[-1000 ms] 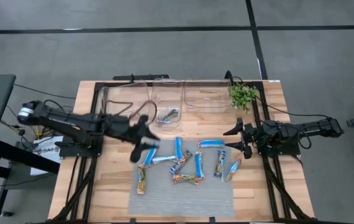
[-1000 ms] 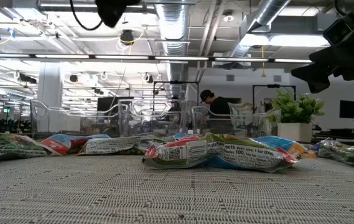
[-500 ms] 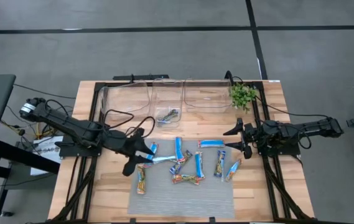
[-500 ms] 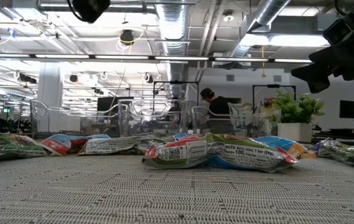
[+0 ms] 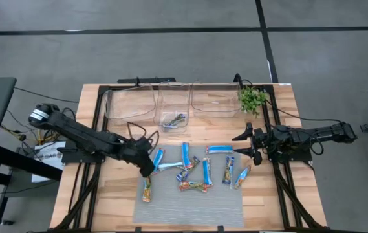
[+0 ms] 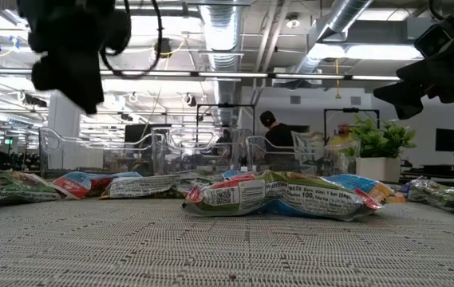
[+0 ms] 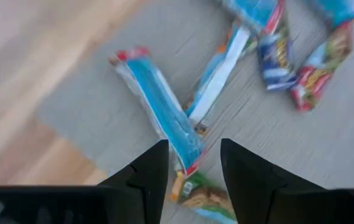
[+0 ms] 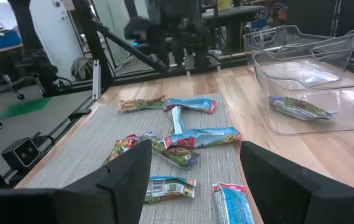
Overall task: Pick and place Granola Bars by type
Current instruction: Put the top left red granola bar into the left transparent bin
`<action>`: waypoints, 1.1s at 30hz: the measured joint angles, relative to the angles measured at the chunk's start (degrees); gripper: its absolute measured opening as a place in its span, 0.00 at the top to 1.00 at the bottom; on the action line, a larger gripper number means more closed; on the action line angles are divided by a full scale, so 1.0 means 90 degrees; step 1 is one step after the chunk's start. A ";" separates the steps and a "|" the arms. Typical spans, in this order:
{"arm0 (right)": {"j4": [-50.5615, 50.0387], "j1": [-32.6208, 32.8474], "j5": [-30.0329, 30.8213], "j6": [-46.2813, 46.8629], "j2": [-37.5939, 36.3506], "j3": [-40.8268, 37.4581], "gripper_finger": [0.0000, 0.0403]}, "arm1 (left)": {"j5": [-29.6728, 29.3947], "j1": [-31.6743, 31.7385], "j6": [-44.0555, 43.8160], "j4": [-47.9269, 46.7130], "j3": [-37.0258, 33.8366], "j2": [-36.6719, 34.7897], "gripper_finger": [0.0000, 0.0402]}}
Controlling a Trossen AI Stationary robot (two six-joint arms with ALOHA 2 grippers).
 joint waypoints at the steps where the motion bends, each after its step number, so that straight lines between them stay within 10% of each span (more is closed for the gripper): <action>1: 0.0002 0.0000 0.0000 0.0002 0.0000 -0.0002 0.41 | 0.0065 0.0012 -0.0083 0.0065 0.0000 0.0154 0.65; 33: 0.0002 0.0002 0.0000 0.0001 -0.0019 -0.0002 0.41 | 0.0343 0.0782 0.0130 0.0860 0.0002 0.2032 0.65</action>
